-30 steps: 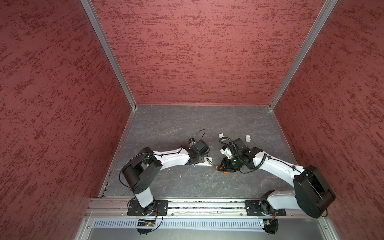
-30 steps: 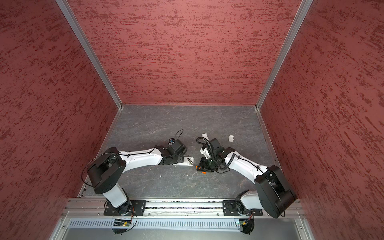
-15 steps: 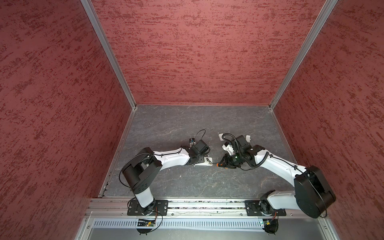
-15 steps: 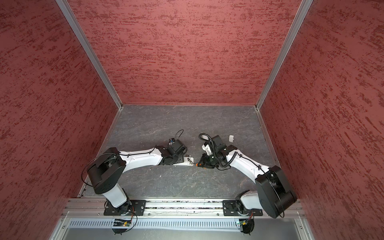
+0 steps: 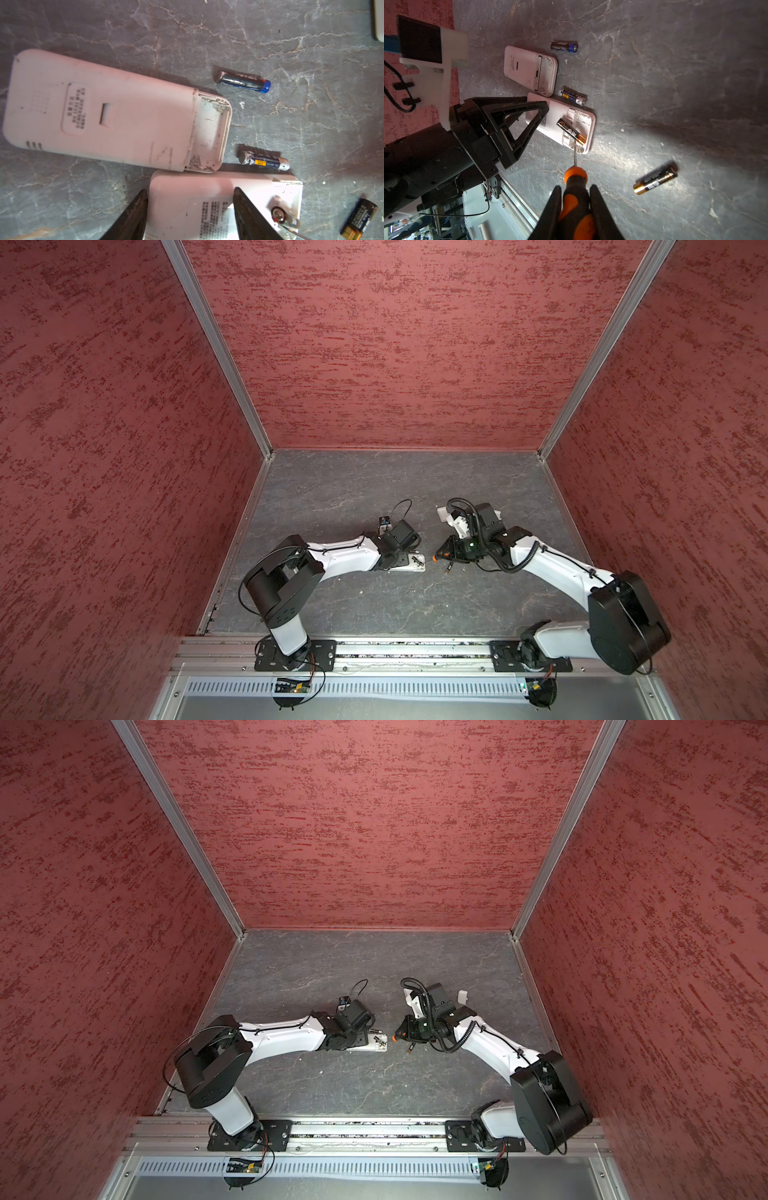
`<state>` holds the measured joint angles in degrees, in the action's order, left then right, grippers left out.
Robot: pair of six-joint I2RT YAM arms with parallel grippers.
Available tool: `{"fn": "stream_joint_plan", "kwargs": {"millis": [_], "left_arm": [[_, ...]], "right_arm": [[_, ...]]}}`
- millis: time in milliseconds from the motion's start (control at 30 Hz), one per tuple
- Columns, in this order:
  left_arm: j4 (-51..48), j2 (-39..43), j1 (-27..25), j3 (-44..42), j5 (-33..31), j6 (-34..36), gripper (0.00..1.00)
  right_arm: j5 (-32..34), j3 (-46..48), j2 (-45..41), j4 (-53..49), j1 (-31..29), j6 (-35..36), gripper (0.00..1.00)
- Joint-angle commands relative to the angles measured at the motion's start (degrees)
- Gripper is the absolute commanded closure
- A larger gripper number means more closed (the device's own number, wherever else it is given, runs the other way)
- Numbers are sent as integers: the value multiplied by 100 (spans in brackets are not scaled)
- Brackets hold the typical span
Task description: Unload the batteries from the remote control
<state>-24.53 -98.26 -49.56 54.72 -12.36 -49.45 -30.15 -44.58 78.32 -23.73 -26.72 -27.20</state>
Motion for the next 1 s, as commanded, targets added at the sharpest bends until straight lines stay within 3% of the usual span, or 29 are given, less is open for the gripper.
{"fn": "stream_joint_plan", "kwargs": {"millis": [0, 633, 967], "left_arm": [[-207, -489, -196, -216, 664, -11, 37], [-211, -457, -220, -216, 647, -12, 37], [-174, -508, -240, -159, 656, -3, 37]], "right_arm": [[141, -85, -10, 199, 25, -29, 100], [465, 15, -288, 482, 95, -271, 100], [192, 239, -559, 264, 81, -243, 100]]}}
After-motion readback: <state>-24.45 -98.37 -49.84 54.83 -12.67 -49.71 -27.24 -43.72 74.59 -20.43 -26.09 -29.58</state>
